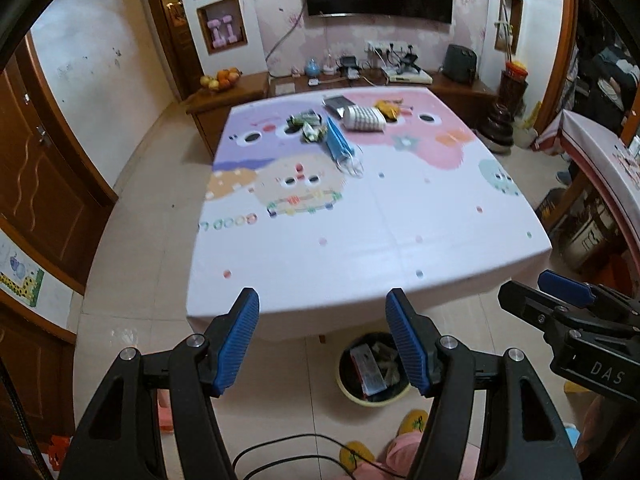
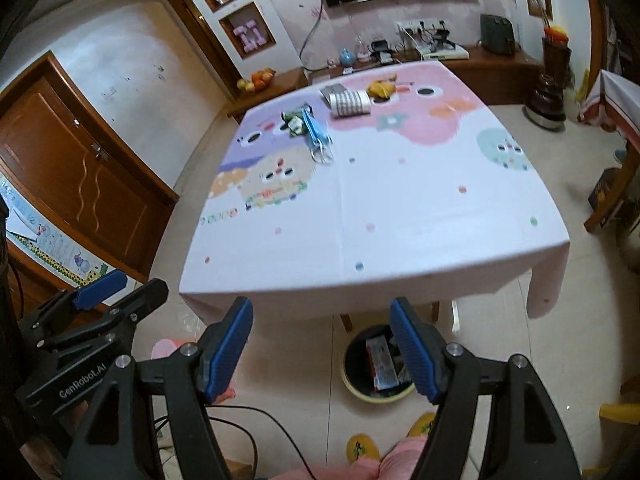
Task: Collect trash
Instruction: 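Raise both tools back over the table, then reach both grippers toward the checkered paper cup and blue face mask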
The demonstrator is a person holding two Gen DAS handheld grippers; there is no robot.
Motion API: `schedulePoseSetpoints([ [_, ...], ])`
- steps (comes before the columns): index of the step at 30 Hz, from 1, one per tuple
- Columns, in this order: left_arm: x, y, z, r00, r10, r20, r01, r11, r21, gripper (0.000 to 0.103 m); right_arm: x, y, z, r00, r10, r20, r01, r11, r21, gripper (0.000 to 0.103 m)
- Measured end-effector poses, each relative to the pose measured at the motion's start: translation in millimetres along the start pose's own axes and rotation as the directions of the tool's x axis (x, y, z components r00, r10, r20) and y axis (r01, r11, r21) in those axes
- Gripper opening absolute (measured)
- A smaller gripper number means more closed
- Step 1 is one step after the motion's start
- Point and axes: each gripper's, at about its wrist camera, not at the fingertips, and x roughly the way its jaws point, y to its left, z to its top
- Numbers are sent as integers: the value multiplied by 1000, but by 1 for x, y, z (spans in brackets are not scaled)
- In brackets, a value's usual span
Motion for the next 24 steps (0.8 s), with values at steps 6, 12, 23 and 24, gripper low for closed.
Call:
schedulePoseSetpoints([
  [6, 8, 8, 22, 1000, 16, 17, -15, 1000, -14, 67, 11, 2, 22, 1000, 2, 20, -2, 1000, -18, 71],
  [12, 42, 9, 58, 999, 37, 2, -37, 999, -38, 68, 43, -10, 62, 1000, 20, 8, -19, 999, -37, 71],
  [23, 144, -17, 177, 992, 87, -93, -101, 984, -150, 67, 127, -53, 189, 992, 86, -92, -96, 990, -105, 71],
  [24, 153, -21, 191, 991, 87, -98, -102, 981, -162, 68, 135, -58, 206, 990, 95, -105, -107, 988, -114, 71],
])
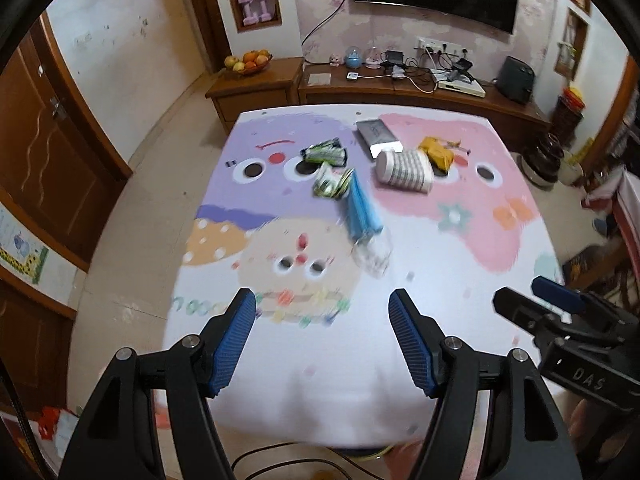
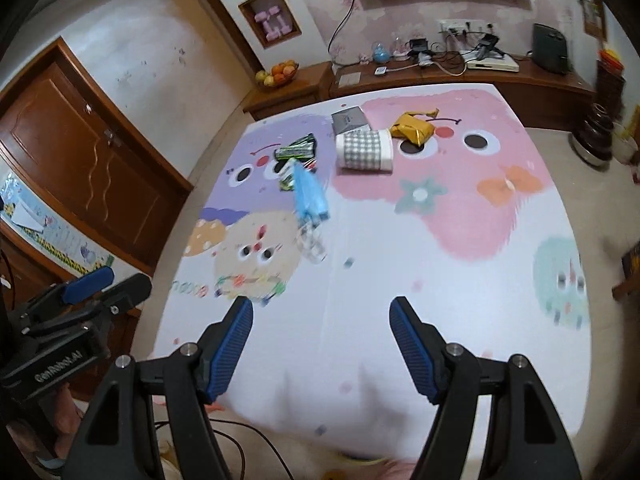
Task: Collect trash
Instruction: 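Reach both grippers toward the checkered paper cup and blue face mask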
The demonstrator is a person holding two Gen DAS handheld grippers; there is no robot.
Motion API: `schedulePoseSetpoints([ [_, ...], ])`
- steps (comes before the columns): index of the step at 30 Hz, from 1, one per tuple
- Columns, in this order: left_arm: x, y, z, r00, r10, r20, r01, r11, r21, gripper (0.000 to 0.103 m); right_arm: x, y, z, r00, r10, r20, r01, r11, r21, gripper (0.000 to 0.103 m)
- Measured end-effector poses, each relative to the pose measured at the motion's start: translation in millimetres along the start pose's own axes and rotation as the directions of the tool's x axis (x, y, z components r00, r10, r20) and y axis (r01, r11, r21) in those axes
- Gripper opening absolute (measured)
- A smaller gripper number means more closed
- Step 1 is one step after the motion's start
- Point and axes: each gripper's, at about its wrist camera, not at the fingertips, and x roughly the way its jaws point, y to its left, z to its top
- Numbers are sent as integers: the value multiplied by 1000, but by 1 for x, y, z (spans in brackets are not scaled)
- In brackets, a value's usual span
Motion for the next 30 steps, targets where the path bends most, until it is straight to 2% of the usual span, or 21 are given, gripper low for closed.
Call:
schedulePoseSetpoints([
  [3, 21, -18, 33, 1000, 11, -20, -11, 1000, -29, 68, 10, -18, 37, 1000, 14, -10, -14, 999, -40, 71],
  [7, 57, -42, 78, 997, -14, -75, 7, 995, -98, 67, 29, -45, 88, 1000, 25, -15, -26, 997, -78, 71],
  [11, 92, -63, 109, 993, -26, -116, 10, 990, -138, 67, 55, -69, 134, 999, 33, -3, -33, 994, -106, 70],
  [14, 123, -75, 125, 987, -36, -158, 9, 986, -167, 67, 80, -82, 159, 999, 32, -11, -33, 993, -114, 58],
  [16, 144, -81, 133, 981, -49, -190, 11, 981, -194, 67, 97, -89, 170, 999, 43, -28, -46, 994, -103, 48],
  [18, 161, -84, 138, 976, -51, -212, 6, 978, -209, 67, 115, -94, 178, 997, 56, -48, -60, 994, -88, 45],
  [23, 190, -87, 149, 968, -37, -248, -15, 979, -205, 67, 163, -105, 189, 985, 107, -138, -111, 993, -25, 44],
  [30, 206, -72, 168, 969, 7, -248, -59, 978, -201, 67, 210, -118, 194, 955, 206, -214, -191, 978, 89, 45],
])
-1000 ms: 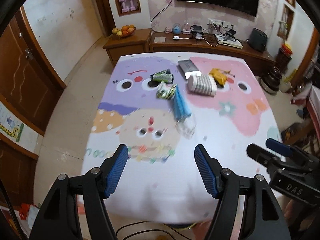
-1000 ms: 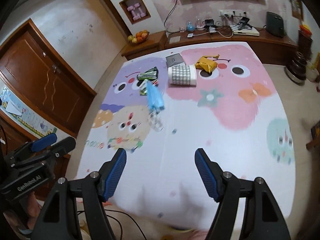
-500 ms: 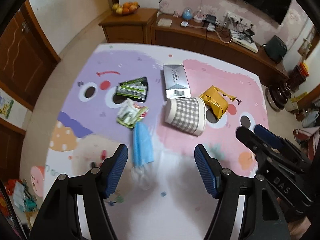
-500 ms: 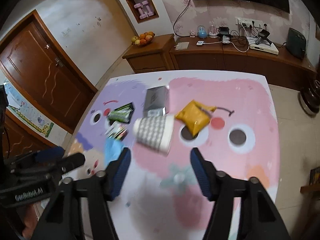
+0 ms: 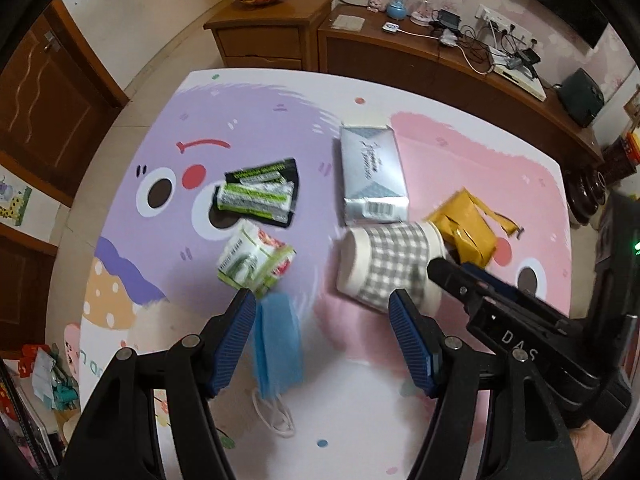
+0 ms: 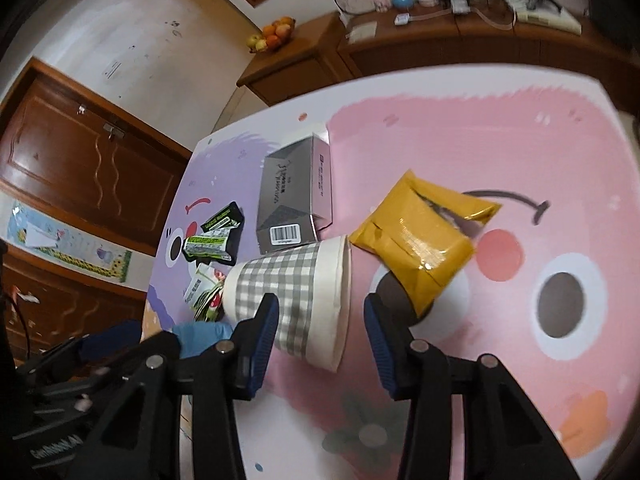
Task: Collect trash
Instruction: 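Reach both grippers toward the checkered paper cup and blue face mask, then grasp the checkered paper cup with the right gripper while the left gripper grasps the silver earplugs box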
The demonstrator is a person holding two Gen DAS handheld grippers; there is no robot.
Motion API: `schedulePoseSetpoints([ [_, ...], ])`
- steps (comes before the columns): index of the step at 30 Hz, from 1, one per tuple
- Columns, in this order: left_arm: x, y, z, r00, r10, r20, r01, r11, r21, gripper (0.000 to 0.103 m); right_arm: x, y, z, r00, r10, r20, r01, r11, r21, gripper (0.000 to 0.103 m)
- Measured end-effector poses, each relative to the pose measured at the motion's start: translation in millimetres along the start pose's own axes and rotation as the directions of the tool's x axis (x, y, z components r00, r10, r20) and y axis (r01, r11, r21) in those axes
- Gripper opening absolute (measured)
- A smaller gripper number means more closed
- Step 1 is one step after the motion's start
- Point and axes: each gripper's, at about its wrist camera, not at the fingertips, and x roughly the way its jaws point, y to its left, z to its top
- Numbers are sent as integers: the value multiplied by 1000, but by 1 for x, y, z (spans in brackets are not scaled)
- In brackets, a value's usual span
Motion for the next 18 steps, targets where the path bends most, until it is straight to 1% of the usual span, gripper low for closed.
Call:
schedulePoseSetpoints([
  [4, 0, 7, 15, 1000, 12, 12, -11, 1000, -8, 67, 13, -5, 0, 998, 59, -25, -59, 998, 25, 45],
  [7, -1, 9, 23, 1000, 16, 20, -15, 1000, -13, 67, 22, -9, -2, 992, 116, -37, -115, 992, 49, 45],
  [11, 1, 8, 31, 1000, 18, 25, -17, 1000, -12, 67, 24, -9, -7, 987, 159, -39, -157, 986, 55, 44],
  [12, 2, 8, 33, 1000, 18, 26, -18, 1000, -11, 67, 23, -7, -8, 984, 173, -38, -171, 984, 44, 36],
  [13, 2, 7, 34, 999, 19, 27, -19, 1000, -12, 67, 23, -7, -8, 982, 183, -41, -181, 983, 36, 23],
  [16, 6, 4, 39, 999, 18, 29, -18, 1000, -10, 67, 16, -2, -11, 975, 216, -40, -216, 976, 11, 14],
  [18, 7, 3, 41, 999, 19, 30, -19, 1000, -8, 67, 10, 1, -11, 973, 230, -34, -231, 973, -5, 10],
])
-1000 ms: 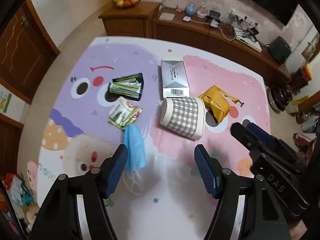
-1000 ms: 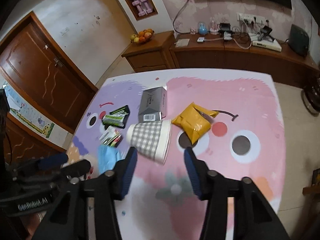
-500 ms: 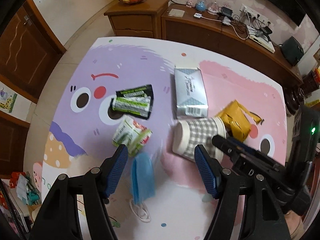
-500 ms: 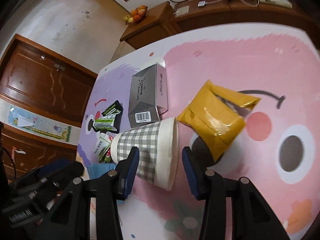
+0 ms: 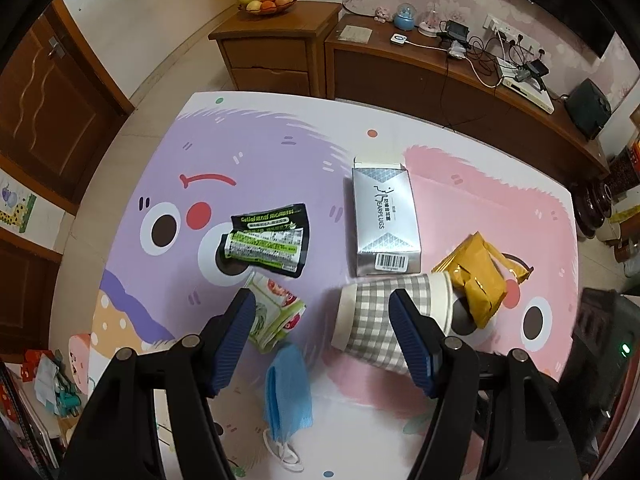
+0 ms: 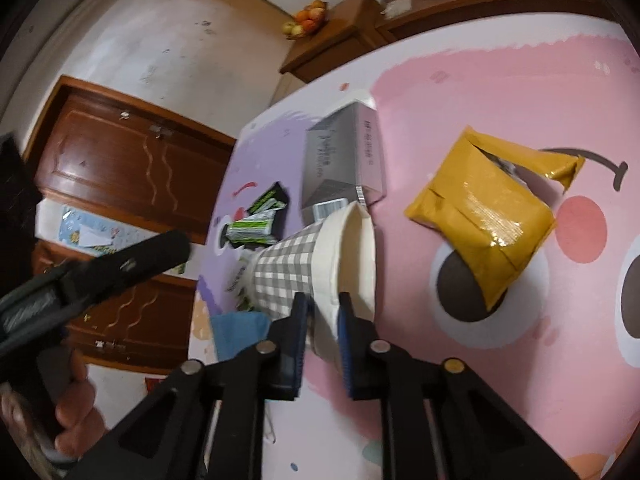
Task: Collect trash
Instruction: 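Grasp the checkered paper cup with the right gripper while the left gripper grasps the silver earplugs box, then carry the paper cup and earplugs box down toward the black bin with both grippers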
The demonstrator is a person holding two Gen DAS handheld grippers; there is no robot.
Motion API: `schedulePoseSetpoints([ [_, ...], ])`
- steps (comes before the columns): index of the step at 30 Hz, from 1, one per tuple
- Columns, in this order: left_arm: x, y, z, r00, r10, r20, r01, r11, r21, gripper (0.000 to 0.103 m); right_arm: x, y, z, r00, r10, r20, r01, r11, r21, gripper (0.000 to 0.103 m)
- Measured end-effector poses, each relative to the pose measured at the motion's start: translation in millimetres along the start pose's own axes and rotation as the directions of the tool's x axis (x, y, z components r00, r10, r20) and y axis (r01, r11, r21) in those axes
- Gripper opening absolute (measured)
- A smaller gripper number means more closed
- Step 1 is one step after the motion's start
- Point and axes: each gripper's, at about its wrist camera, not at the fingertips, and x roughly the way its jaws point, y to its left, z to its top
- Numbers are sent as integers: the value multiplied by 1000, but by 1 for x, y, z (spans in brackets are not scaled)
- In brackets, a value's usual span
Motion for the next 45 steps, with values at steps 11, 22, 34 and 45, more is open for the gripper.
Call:
schedulePoseSetpoints([
  [11, 4, -13, 13, 1000, -13, 17, 12, 1000, 5, 67, -59, 19, 27, 978, -91, 187, 107, 991, -77, 2],
  [22, 61, -47, 32, 996, 62, -59, -58, 997, 59, 67, -55, -26, 55, 931, -199, 307, 181, 980, 86, 2],
  [34, 105, -68, 58, 995, 70, -78, -68, 997, 25, 68, -49, -25, 47, 924, -192, 332, 177, 981, 72, 2],
  [45, 119, -63, 36, 996, 28, -85, -25, 999, 34, 58, -54, -22, 40, 930, -171, 327, 162, 985, 55, 2],
])
